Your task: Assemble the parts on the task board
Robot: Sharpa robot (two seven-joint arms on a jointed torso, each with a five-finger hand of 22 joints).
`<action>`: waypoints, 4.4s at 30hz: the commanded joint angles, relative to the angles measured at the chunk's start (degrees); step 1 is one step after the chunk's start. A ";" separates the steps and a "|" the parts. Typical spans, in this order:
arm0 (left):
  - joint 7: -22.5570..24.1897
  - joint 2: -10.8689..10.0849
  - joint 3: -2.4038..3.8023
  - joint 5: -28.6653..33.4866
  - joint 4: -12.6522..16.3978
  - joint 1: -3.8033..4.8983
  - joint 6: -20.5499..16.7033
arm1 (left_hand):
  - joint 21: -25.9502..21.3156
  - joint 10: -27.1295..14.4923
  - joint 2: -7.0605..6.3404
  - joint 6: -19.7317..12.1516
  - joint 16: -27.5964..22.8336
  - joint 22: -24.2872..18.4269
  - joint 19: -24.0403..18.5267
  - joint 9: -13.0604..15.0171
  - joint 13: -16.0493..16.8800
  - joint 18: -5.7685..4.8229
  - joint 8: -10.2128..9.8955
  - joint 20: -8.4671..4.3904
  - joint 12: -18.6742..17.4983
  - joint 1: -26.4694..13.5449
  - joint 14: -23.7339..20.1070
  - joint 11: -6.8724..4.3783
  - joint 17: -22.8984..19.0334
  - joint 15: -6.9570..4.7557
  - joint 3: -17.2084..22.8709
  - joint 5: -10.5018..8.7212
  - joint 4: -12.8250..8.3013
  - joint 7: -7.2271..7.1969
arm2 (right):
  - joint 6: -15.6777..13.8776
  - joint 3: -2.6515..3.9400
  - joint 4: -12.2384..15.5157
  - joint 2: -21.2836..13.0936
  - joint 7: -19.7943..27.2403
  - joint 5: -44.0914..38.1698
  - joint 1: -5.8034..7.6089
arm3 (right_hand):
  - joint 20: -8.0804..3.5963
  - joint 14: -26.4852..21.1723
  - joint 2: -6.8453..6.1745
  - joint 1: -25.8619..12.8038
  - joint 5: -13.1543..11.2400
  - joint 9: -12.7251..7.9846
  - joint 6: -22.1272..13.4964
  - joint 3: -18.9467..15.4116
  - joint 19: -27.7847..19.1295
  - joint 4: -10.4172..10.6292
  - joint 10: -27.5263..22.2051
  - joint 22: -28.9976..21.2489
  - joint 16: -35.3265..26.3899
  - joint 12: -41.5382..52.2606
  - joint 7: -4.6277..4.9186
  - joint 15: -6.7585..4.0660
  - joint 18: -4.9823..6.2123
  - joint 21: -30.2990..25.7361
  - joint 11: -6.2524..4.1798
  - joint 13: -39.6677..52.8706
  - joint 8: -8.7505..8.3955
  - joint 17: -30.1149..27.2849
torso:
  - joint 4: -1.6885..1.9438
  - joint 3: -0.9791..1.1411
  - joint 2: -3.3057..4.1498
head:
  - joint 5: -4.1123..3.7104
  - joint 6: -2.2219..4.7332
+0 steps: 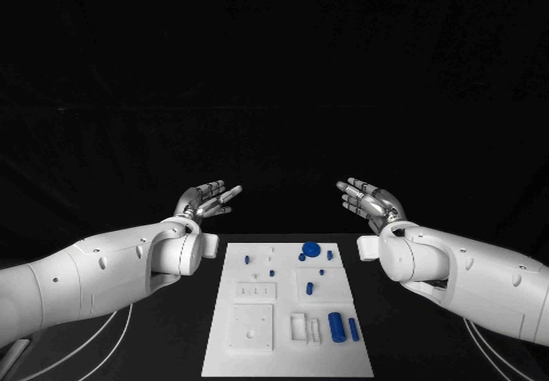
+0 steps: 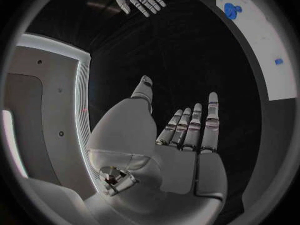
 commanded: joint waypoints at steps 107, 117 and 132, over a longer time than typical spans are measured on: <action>-2.12 -10.66 1.41 -4.51 20.54 6.77 11.80 | 7.16 30.90 8.41 27.97 1.55 0.35 11.47 1.61 1.14 -5.39 1.58 -8.19 1.61 2.49 27.98 0.45 1.14 -0.63 -5.95 6.76 -10.04 1.27 | 13.94 2.43 -12.59 9.75 -29.16 -103.17 -1.14 | -17.44 55.69 -8.60 5.82 -11.31 2.04 45.17 25.84 60.29 -11.67 48.28 34.97 49.30 1.79 -2.42 -14.14 3.94 28.44 -9.47 1.60 2.03 27.94 | 5.25 -0.97 12.82 | -3.38 2.06; -2.34 -10.67 1.41 -4.51 20.43 6.77 12.08 | 7.16 30.90 8.41 27.97 1.55 0.35 11.47 1.61 1.14 -5.39 1.58 -8.19 1.61 2.49 27.98 0.45 1.14 -0.63 -5.95 6.76 -10.04 1.27 | 9.81 2.44 -11.88 9.74 -29.73 -103.85 -1.19 | -18.93 55.53 -7.35 6.95 -16.38 2.85 49.67 29.95 60.39 -11.03 53.31 39.19 49.72 1.83 -3.63 -15.61 2.31 31.28 -11.03 1.72 2.06 28.32 | 5.40 -1.05 13.03 | -3.39 2.42; -2.46 -10.55 1.41 -4.51 20.12 6.78 12.15 | 7.20 30.89 8.46 27.94 1.55 0.34 11.43 1.62 1.14 -5.39 1.59 -8.18 1.61 2.47 27.97 0.45 1.14 -0.63 -5.97 6.73 -10.18 1.27 | 5.83 2.56 -10.55 11.13 -32.43 -104.72 -0.81 | -19.20 55.73 -8.08 7.30 -17.32 3.06 50.80 30.87 59.70 -10.03 54.49 44.75 49.62 1.84 -3.96 -15.79 2.01 31.12 -11.40 1.73 2.04 27.73 | 5.63 -1.22 13.36 | -3.17 2.94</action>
